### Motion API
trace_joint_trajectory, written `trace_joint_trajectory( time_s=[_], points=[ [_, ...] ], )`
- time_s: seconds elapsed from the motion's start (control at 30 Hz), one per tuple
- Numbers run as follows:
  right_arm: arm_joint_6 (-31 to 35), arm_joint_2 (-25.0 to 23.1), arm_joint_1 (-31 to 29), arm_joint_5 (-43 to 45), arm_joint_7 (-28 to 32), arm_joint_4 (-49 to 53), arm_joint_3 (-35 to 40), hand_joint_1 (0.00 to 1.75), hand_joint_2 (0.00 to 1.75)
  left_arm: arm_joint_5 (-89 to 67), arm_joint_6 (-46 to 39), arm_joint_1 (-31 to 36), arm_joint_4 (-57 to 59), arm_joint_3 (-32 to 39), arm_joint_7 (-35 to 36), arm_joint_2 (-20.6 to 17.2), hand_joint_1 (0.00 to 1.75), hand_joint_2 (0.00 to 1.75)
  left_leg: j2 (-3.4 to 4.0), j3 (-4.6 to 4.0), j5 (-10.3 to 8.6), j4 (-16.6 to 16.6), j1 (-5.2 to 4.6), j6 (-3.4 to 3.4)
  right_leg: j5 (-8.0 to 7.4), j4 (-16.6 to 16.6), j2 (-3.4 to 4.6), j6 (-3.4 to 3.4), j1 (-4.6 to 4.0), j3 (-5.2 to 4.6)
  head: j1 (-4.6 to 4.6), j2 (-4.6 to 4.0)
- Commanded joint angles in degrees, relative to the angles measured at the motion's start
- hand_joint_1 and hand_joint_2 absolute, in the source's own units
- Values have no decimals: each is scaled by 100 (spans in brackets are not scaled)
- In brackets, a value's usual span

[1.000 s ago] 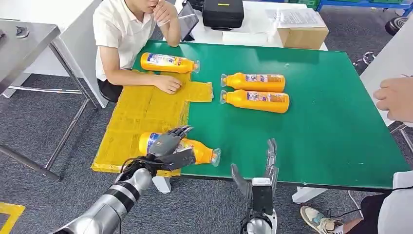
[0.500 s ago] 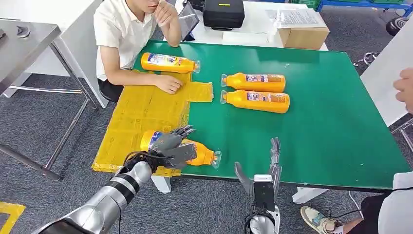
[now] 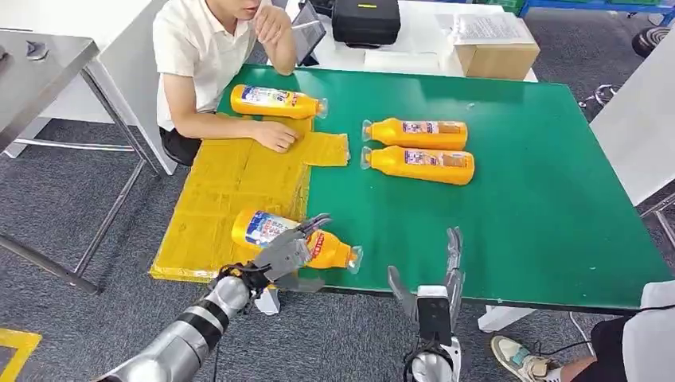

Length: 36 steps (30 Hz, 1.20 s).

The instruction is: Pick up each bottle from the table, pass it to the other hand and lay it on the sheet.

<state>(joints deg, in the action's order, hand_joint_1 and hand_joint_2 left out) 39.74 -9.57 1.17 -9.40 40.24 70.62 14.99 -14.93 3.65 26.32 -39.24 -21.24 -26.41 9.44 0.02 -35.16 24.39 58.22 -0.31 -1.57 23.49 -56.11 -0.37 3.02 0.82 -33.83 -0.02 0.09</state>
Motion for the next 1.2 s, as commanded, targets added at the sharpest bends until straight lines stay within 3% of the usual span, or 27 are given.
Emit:
trace_joint_trajectory(
  time_s=[0.03,0.3,0.5,0.67,0.73,0.83,0.93,1.1,1.2],
  points=[
    [26,38,19,-94,-24,-136,-92,0,175,659,-87,-1010,-2118,-42,-493,259,0,175,6,16,15,-3,7,14,12,3,10,-15,-7,14,0,0],
    [26,-3,101,-370,-24,-21,-228,0,175,1456,-44,-1309,-3181,-537,-323,103,0,175,0,-8,16,3,5,12,10,-1,6,-10,-6,-8,0,0],
    [26,14,118,-469,-24,40,-238,0,175,1587,-78,-1365,-3227,-604,-317,81,0,175,-1,-20,9,-2,3,10,5,3,2,-6,-3,-21,0,0],
    [26,-129,340,-2498,-24,875,-1288,0,175,3012,-205,-1791,-3620,-647,44,209,0,175,-3,-20,12,0,-1,10,10,-3,0,-6,0,-22,-2,0],
    [26,-148,307,-3684,-24,912,-1897,0,175,3438,-360,-1911,-3640,-711,198,213,0,175,-4,-15,14,0,-1,11,12,0,-1,-7,0,-16,-2,0],
    [26,-125,215,-4685,-24,845,-2539,0,175,3730,-446,-1926,-3391,-823,372,157,0,175,-12,-17,9,-4,-2,8,8,5,-9,-4,1,-16,0,0],
    [26,-7,140,-5453,-24,701,-2912,0,175,3820,-402,-1941,-3125,-970,326,110,0,175,-20,-2,12,-7,1,12,12,10,-15,-8,-2,2,-2,0],
    [26,-7,140,-5453,-24,701,-2912,0,175,3820,-402,-1941,-3125,-970,326,110,0,175,-8,-19,10,-4,-1,8,6,7,-2,-6,-1,-16,0,0],
    [26,-46,-19,-6084,-24,463,-3231,0,175,3676,-503,-1891,-3210,-1140,335,100,0,175,-4,-18,11,-4,0,9,5,7,2,-7,-2,-16,-2,0]
  ],
)
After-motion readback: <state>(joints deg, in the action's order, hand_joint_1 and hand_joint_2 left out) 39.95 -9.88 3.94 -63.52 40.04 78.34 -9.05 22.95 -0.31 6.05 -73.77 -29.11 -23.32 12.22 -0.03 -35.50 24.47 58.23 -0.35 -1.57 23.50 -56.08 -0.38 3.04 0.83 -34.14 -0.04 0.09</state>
